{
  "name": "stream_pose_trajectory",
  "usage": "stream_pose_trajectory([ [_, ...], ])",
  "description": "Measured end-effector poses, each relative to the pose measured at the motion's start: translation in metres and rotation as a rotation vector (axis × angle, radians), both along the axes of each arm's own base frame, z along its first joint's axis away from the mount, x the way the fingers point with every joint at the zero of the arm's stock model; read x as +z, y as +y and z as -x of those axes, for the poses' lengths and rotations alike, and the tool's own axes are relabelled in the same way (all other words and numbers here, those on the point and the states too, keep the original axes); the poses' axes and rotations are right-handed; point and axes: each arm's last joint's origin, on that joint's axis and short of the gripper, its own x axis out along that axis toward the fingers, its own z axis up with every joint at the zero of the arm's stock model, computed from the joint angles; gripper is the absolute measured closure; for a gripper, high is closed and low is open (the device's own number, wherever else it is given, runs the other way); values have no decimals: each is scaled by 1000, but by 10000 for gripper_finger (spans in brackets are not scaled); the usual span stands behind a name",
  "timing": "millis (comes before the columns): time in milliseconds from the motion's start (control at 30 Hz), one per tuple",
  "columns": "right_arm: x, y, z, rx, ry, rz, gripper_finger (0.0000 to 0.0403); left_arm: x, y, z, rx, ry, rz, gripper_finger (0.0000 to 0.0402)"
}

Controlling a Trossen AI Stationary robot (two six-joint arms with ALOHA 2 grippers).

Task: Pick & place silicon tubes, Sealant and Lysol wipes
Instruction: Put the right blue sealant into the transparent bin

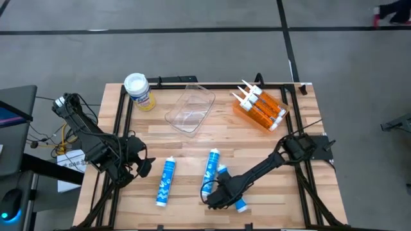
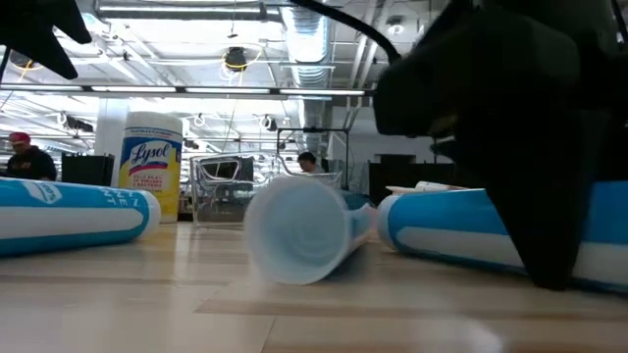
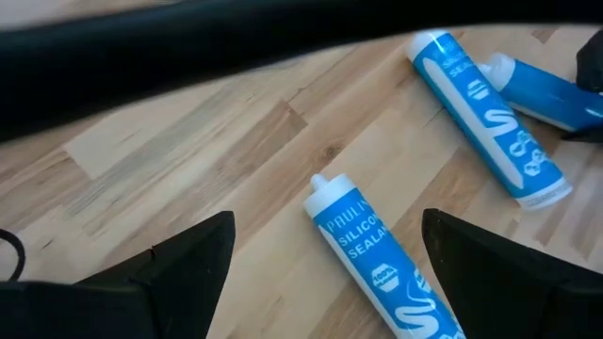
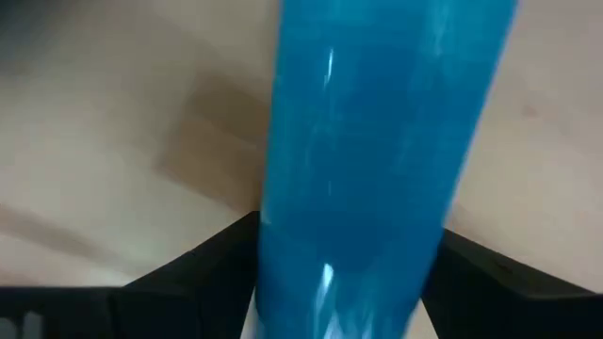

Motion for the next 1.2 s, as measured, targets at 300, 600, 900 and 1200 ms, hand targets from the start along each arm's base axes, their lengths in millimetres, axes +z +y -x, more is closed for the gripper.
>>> stream_pose_trajectory([
  [300, -11, -1, -2, 8, 19, 13, 153, 0, -1, 0, -1, 0, 12, 67],
  [600, -10, -6, -4, 22, 18, 19, 173, 0, -2, -1, -6, -10, 20, 67],
  [900, -10, -7, -4, 29, 21, 25, 175, 1, -4, -3, -34, -18, 24, 67],
  [1200, -10, -7, -3, 6, 26, 36, 192, 1, -4, -3, -36, -15, 26, 67],
])
